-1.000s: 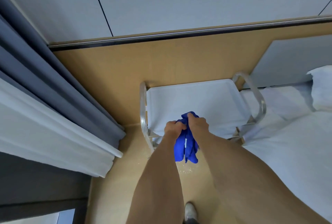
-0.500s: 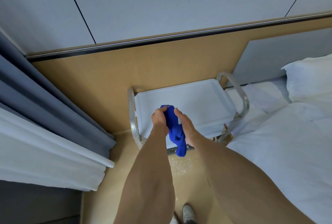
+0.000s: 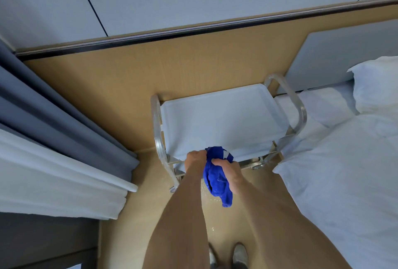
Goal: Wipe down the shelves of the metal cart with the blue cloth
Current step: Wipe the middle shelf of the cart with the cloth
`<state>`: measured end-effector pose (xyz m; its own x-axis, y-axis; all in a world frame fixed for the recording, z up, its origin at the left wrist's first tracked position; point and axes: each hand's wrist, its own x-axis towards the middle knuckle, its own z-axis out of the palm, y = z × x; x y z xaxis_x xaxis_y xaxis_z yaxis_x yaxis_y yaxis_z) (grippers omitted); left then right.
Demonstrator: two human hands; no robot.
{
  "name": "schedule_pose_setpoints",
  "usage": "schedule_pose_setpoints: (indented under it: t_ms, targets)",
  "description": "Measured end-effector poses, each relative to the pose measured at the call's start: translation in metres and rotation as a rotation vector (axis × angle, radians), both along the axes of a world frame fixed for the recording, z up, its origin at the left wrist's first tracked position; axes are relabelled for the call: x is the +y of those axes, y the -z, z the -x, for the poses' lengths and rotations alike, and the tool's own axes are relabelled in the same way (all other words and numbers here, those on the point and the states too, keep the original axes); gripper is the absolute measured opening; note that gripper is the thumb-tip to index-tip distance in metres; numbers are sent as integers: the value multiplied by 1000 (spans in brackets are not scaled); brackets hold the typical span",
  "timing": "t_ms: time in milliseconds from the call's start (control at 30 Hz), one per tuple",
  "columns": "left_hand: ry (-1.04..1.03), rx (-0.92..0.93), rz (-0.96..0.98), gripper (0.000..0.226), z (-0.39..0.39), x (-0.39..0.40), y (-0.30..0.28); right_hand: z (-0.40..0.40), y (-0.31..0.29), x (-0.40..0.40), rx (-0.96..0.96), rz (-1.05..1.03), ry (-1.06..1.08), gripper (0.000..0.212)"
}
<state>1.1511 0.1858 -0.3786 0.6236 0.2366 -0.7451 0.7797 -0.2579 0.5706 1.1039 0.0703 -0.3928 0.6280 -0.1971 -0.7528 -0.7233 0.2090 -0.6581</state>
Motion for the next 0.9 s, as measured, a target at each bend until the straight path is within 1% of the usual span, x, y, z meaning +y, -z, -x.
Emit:
schedule_pose_setpoints:
  t_ms: [100,200,300,400,533,600,667,733,800,900]
  targets:
    - [-31,105,126,18,20,-8,50,6,43,0,41,-22,89,31]
    - [-82,123,140,17,36,-12,94,10,90,-1,94,-37,78,34]
    - [-135,144,169,30,44,-18,147,12,144,-6,77,-33,55,30]
    - [-204,147,294,40,50,-24,211,11,206,-13,39,-62,66,29]
    - [-212,76,351,37,48,-25,292,2,286,-21,-3,-42,58,30]
    - [-195,45,343,36,44,-28,322,-7,315,-26,-45,-10,30,34]
    - [-171,-13,303,33,35,-32,345,-22,333,-31,-101,43,6,35]
    - [-147,-116,262,37,20,-36,361,-42,345,-35,-176,65,0,34]
    - [-129,-239,224,40,-2,-39,371,-63,352,-37,-260,72,-9,31]
    - [-99,-399,170,35,-31,-46,379,-88,363,-40,-378,64,-7,28]
